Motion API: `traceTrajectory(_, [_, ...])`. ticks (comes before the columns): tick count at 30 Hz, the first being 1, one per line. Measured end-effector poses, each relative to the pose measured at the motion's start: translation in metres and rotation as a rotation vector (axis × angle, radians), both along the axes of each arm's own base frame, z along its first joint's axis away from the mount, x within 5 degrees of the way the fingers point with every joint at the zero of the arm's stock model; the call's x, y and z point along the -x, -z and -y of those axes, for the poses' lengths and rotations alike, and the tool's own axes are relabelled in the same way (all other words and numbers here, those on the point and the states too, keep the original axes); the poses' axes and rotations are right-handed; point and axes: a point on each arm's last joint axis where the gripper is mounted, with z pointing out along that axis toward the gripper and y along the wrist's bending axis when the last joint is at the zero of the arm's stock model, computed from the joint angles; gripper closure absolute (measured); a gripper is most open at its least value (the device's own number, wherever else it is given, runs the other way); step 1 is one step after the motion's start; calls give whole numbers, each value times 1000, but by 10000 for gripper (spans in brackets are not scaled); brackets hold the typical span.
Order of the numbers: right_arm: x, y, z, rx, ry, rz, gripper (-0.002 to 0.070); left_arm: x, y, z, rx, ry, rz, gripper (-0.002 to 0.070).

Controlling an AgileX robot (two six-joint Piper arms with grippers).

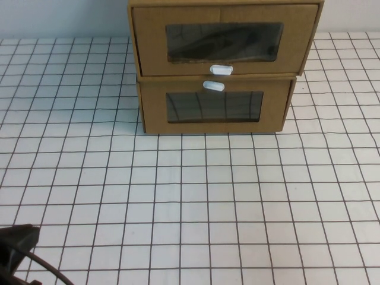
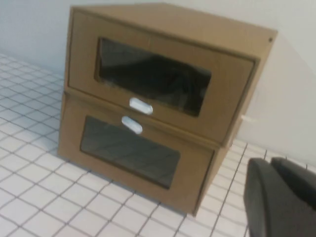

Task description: Close the shoe box

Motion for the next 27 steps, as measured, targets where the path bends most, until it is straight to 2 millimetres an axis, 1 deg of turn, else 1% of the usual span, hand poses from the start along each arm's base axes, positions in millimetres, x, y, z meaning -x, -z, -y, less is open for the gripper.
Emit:
traceTrajectory(2, [4, 15, 5, -14, 28, -26, 689, 0, 0, 0, 0, 0, -1, 677])
traceTrajectory(5, [14, 31, 16, -101, 109, -95, 689, 0, 0, 0, 0, 0, -1, 677])
traceTrajectory(10, [34, 54, 38, -95, 339, -190, 689, 0, 0, 0, 0, 0, -1, 677])
traceTrajectory(13, [42, 68, 46, -124, 460, -168, 689, 0, 0, 0, 0, 0, -1, 677])
traceTrajectory(16, [44, 85, 50, -153, 538, -141, 689, 0, 0, 0, -1, 0, -2, 677])
traceTrajectory(19, [42, 100, 50, -168, 553, -126, 689, 0, 0, 0, -1, 1, -4, 677])
traceTrajectory(23, [39, 118, 50, -186, 551, -157, 689, 0, 0, 0, -1, 1, -4, 678])
traceTrajectory(27, [39, 122, 47, -207, 506, -190, 689, 0, 0, 0, -1, 1, -4, 677])
